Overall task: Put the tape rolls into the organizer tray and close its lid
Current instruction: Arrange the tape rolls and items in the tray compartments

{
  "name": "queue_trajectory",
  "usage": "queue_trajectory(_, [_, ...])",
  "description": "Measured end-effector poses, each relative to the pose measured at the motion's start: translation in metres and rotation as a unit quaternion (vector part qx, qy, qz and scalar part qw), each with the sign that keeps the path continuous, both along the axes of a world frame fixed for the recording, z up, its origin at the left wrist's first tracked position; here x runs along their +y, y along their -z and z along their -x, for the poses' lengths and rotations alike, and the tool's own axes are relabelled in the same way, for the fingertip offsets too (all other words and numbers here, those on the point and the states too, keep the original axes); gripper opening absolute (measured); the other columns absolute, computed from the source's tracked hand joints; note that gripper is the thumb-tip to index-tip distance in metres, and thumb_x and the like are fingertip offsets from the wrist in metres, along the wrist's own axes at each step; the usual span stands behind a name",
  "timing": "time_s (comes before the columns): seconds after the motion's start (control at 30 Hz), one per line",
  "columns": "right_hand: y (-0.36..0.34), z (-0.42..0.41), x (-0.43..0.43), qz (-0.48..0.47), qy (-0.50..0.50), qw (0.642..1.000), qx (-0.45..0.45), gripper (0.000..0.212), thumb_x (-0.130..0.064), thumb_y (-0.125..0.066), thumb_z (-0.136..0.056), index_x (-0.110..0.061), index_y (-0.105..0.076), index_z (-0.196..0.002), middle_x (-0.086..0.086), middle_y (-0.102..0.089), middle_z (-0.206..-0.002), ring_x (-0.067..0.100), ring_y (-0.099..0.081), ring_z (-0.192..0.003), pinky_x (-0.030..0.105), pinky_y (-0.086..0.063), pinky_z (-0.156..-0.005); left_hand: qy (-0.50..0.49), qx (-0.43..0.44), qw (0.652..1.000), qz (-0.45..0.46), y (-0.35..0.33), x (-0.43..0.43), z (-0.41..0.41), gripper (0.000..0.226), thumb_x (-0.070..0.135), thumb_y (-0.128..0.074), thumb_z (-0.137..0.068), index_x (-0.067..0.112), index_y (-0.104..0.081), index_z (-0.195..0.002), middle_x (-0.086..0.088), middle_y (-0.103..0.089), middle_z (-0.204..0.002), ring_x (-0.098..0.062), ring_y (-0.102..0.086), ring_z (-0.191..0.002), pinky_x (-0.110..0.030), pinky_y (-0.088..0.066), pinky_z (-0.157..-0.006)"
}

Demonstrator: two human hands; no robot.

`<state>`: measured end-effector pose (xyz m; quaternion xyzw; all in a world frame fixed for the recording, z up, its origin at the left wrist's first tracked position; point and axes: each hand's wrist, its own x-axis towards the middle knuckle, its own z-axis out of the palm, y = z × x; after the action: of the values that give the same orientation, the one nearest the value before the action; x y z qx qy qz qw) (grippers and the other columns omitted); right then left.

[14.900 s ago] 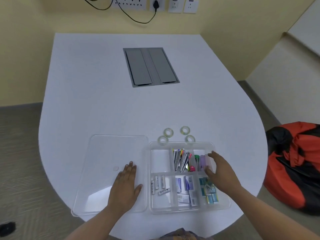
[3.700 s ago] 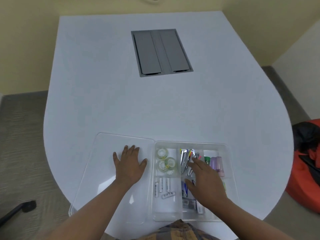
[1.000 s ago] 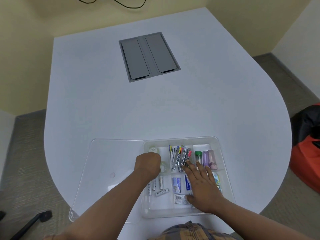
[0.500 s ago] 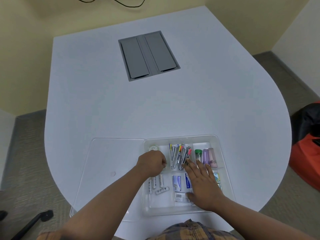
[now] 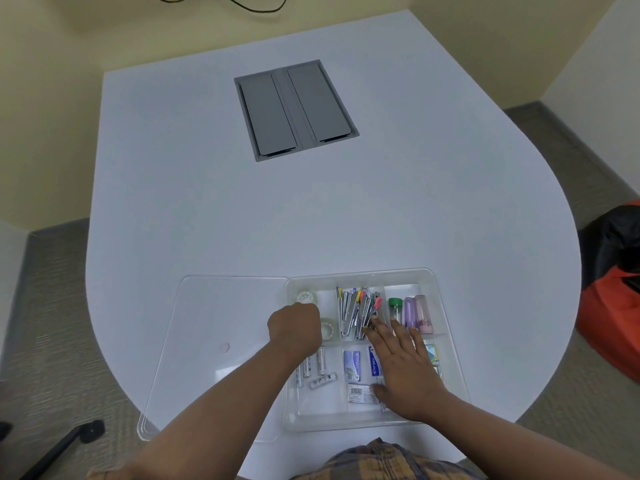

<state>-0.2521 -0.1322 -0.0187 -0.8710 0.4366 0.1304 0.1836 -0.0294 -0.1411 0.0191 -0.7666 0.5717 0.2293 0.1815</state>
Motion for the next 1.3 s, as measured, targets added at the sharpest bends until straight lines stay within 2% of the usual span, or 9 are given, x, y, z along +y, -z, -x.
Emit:
queue_trajectory(0.27, [0.001, 0.001, 0.000, 0.000, 0.000, 1.000, 0.001, 0.098, -0.048, -0.058, -0.078, -0.034, 0.005, -0.151, -0.006, 0.008, -0.163, 0.024, 0.008, -0.149, 0.041, 0.024, -0.110, -0.062, 0.039, 0.997, 0.032, -0.002, -0.002, 0.000, 0.002, 0.017, -0.056, -0.081, 0.018, -0.057, -0.083, -0.003, -0.067, -0.095, -0.026, -0.065, -0.087, -0.029, -0.041, -0.064])
queue_trajectory(0.37, [0.003, 0.002, 0.000, 0.001, -0.001, 1.000, 0.005, 0.098, -0.048, -0.058, -0.077, -0.034, 0.004, -0.151, -0.007, 0.007, -0.163, 0.023, 0.007, -0.149, 0.040, 0.025, -0.110, -0.097, 0.078, 0.985, 0.118, -0.005, 0.004, -0.004, 0.013, 0.025, -0.051, -0.086, 0.015, -0.060, -0.083, -0.002, -0.069, -0.088, -0.026, -0.064, -0.080, -0.028, -0.042, -0.062])
queue_trajectory(0.57, [0.005, 0.002, -0.001, 0.001, -0.003, 1.000, 0.010, 0.097, -0.047, -0.058, -0.077, -0.032, 0.002, -0.151, -0.006, 0.007, -0.163, 0.024, 0.007, -0.149, 0.041, 0.024, -0.111, -0.269, 0.112, 0.888, 0.356, -0.012, 0.057, -0.031, 0.016, 0.043, -0.055, -0.087, 0.031, -0.063, -0.092, 0.011, -0.064, -0.079, -0.014, -0.062, -0.071, -0.027, -0.046, -0.062])
queue_trajectory(0.67, [0.004, -0.002, 0.002, 0.005, -0.003, 1.000, 0.010, 0.097, -0.048, -0.056, -0.077, -0.032, 0.005, -0.151, -0.006, 0.010, -0.163, 0.023, 0.010, -0.148, 0.039, 0.029, -0.107, -0.347, 0.096, 0.858, 0.366, 0.004, 0.099, -0.059, 0.019, 0.040, -0.058, -0.088, 0.023, -0.062, -0.092, 0.004, -0.063, -0.089, -0.022, -0.063, -0.078, -0.031, -0.046, -0.065])
queue_trajectory(0.77, [0.003, -0.001, 0.003, 0.001, -0.004, 1.000, 0.013, 0.098, -0.047, -0.056, -0.078, -0.032, 0.006, -0.151, -0.006, 0.014, -0.162, 0.023, 0.013, -0.148, 0.039, 0.028, -0.108, -0.354, 0.074, 0.890, 0.276, 0.028, 0.138, -0.071, 0.028, 0.037, -0.060, -0.088, 0.015, -0.063, -0.105, -0.009, -0.063, -0.108, -0.030, -0.062, -0.093, -0.041, -0.051, -0.075])
queue_trajectory(0.9, [0.004, -0.001, 0.002, 0.014, 0.013, 1.000, 0.019, 0.098, -0.052, -0.055, -0.080, -0.034, 0.011, -0.150, 0.000, 0.031, -0.157, 0.025, 0.029, -0.143, 0.042, 0.022, -0.112, -0.267, 0.074, 0.933, 0.229, 0.047, 0.164, -0.062, 0.048, 0.035, -0.069, -0.081, 0.012, -0.058, -0.122, -0.010, -0.053, -0.134, -0.030, -0.054, -0.117, -0.043, -0.049, -0.088])
queue_trajectory(0.97, [0.003, -0.005, 0.000, 0.024, 0.028, 0.999, 0.021, 0.095, -0.053, -0.053, -0.082, -0.035, 0.010, -0.150, 0.002, 0.032, -0.157, 0.027, 0.032, -0.142, 0.044, 0.017, -0.114, -0.262, 0.078, 0.937, 0.217, 0.051, 0.166, -0.059, 0.058, 0.038, -0.070, -0.080, 0.012, -0.052, -0.129, -0.011, -0.044, -0.142, -0.029, -0.047, -0.127, -0.045, -0.049, -0.091])
queue_trajectory(1.1, [0.002, -0.013, -0.007, 0.035, 0.042, 0.998, 0.019, 0.088, -0.051, -0.055, -0.085, -0.031, -0.004, -0.153, 0.005, 0.017, -0.161, 0.032, 0.017, -0.147, 0.049, 0.002, -0.117, -0.256, 0.081, 0.940, 0.209, 0.057, 0.163, -0.055, 0.069, 0.042, -0.067, -0.081, 0.010, -0.043, -0.136, -0.013, -0.033, -0.150, -0.030, -0.032, -0.139, -0.047, -0.046, -0.095])
queue_trajectory(1.3, [0.005, -0.016, -0.018, 0.051, 0.045, 0.997, 0.040, 0.087, -0.060, -0.049, -0.085, -0.032, -0.001, -0.153, 0.002, 0.026, -0.158, 0.034, 0.016, -0.147, 0.051, 0.001, -0.117, -0.229, 0.098, 0.953, 0.175, 0.060, 0.151, -0.061, 0.087, 0.059, -0.054, -0.085, 0.013, -0.018, -0.150, -0.010, -0.006, -0.161, -0.026, -0.005, -0.147, -0.042, -0.027, -0.114])
